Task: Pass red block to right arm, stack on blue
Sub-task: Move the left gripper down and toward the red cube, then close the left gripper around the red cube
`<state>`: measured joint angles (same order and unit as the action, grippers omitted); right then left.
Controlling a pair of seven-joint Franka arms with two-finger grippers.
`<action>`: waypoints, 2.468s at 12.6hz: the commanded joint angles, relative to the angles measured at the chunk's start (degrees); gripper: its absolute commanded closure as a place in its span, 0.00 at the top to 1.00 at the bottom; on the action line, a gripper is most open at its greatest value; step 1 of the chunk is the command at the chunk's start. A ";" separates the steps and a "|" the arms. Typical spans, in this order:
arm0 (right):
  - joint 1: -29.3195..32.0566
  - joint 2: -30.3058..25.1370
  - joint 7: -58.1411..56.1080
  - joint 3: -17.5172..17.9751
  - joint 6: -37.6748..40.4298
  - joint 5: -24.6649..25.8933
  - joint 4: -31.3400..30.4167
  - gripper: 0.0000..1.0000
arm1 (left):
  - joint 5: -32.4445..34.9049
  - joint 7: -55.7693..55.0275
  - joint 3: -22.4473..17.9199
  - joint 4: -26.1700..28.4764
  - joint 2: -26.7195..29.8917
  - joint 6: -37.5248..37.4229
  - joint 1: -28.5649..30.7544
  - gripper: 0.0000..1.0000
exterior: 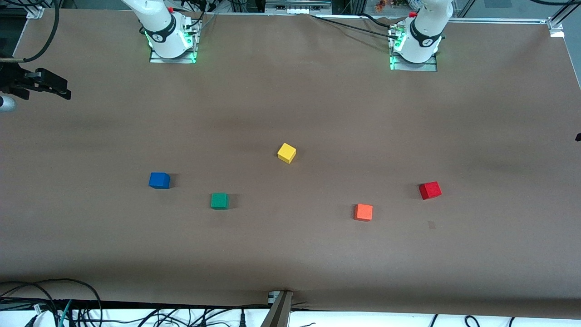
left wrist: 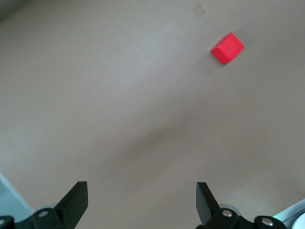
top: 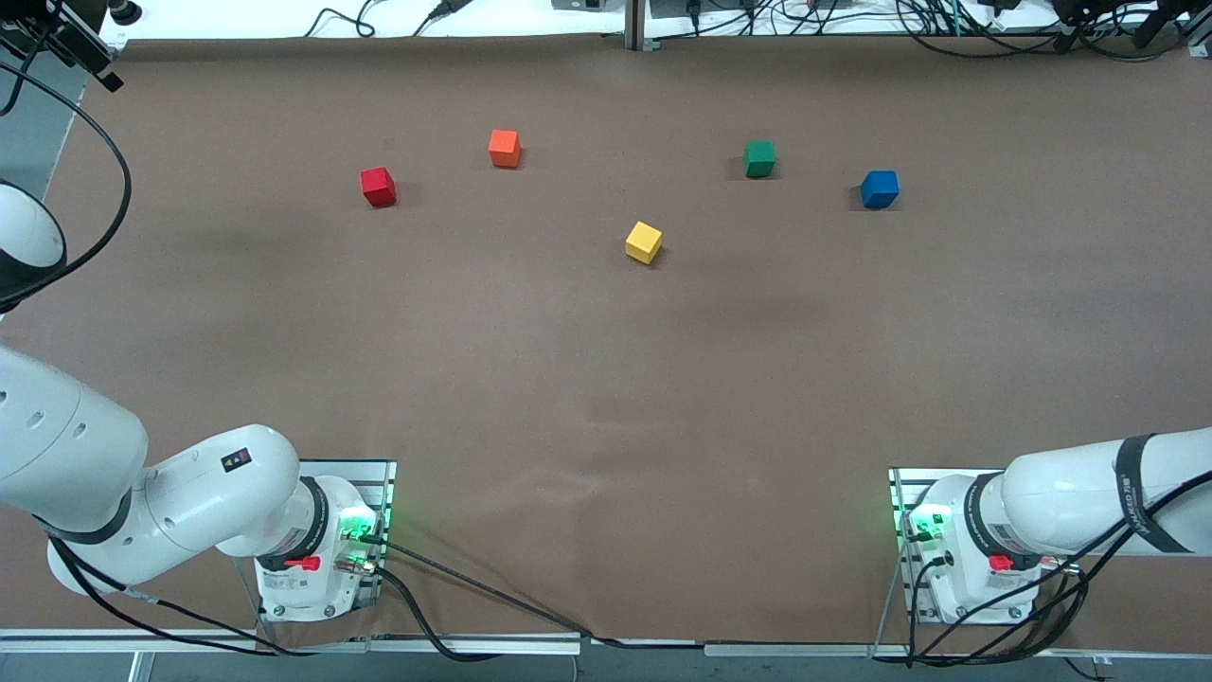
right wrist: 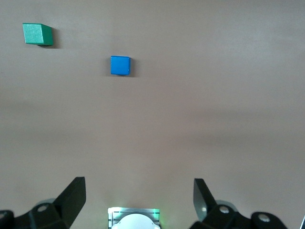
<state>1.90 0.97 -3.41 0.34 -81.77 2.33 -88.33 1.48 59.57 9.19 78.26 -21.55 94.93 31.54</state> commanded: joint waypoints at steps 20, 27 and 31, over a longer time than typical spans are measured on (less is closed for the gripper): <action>-0.06 0.00 0.51 0.01 0.65 0.13 0.44 1.00 | -49.72 66.81 2.24 -1.18 -39.61 -6.51 2.48 1.00; -0.06 -0.17 0.51 0.01 0.74 0.22 0.44 1.00 | -54.83 70.68 2.24 -1.09 -42.52 -3.70 -0.51 1.00; -0.06 0.00 0.51 0.01 0.65 0.13 0.44 1.00 | -55.61 73.05 2.24 -0.82 -42.87 -2.56 -1.48 1.00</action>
<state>1.88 0.99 -3.40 0.35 -81.76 2.33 -88.37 -52.02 129.77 11.81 76.82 -64.36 91.76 30.63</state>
